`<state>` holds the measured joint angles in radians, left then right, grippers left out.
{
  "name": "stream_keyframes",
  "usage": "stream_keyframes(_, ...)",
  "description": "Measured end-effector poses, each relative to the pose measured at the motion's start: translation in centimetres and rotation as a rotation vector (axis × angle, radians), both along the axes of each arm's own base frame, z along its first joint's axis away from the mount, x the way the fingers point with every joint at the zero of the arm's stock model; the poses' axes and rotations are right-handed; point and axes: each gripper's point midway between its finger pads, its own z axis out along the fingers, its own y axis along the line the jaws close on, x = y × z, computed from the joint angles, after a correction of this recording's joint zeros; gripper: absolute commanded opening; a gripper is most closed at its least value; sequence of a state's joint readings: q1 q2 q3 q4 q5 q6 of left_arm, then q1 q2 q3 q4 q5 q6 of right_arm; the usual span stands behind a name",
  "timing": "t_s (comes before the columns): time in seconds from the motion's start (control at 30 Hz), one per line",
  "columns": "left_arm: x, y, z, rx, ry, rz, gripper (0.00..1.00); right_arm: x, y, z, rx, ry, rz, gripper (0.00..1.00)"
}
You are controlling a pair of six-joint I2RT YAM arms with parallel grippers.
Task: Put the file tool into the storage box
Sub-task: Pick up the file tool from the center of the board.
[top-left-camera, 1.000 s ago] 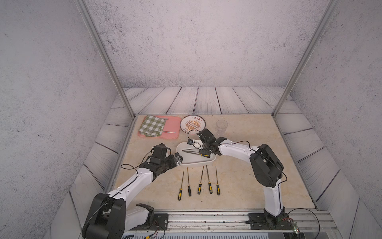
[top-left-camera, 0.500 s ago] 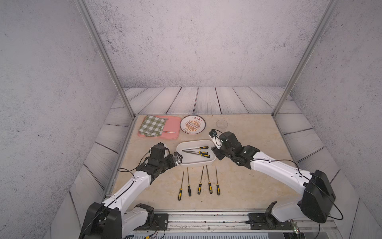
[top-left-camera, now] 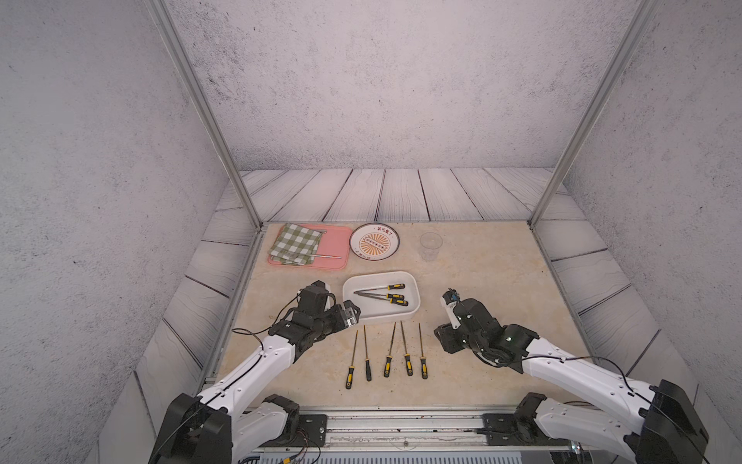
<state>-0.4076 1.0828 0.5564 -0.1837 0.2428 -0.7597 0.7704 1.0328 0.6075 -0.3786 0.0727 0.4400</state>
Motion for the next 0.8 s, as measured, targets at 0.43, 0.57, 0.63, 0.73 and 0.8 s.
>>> stream_keyframes(0.43,-0.9,-1.8,-0.8,0.037,0.016,-0.048,0.98,-3.3,-0.5,-3.6,0.078,0.165,-0.045,0.63)
stream_keyframes(0.57,-0.8,-2.2,-0.3,0.043,0.002,-0.052,0.98,-3.8,0.5,-4.2,0.095,0.199,-0.039,0.63)
stream_keyframes(0.63,-0.7,-2.3,0.0,0.045,-0.005,-0.053,0.98,-4.0,0.9,-4.4,0.097,0.209,-0.034,0.63)
stream_keyframes(0.73,-0.6,-2.3,0.1,0.052,-0.012,-0.049,0.98,-4.6,1.7,-4.7,0.096,0.225,-0.018,0.63)
stream_keyframes(0.8,-0.6,-2.2,0.1,0.058,-0.011,-0.044,0.98,-5.0,2.2,-4.9,0.086,0.238,-0.007,0.63)
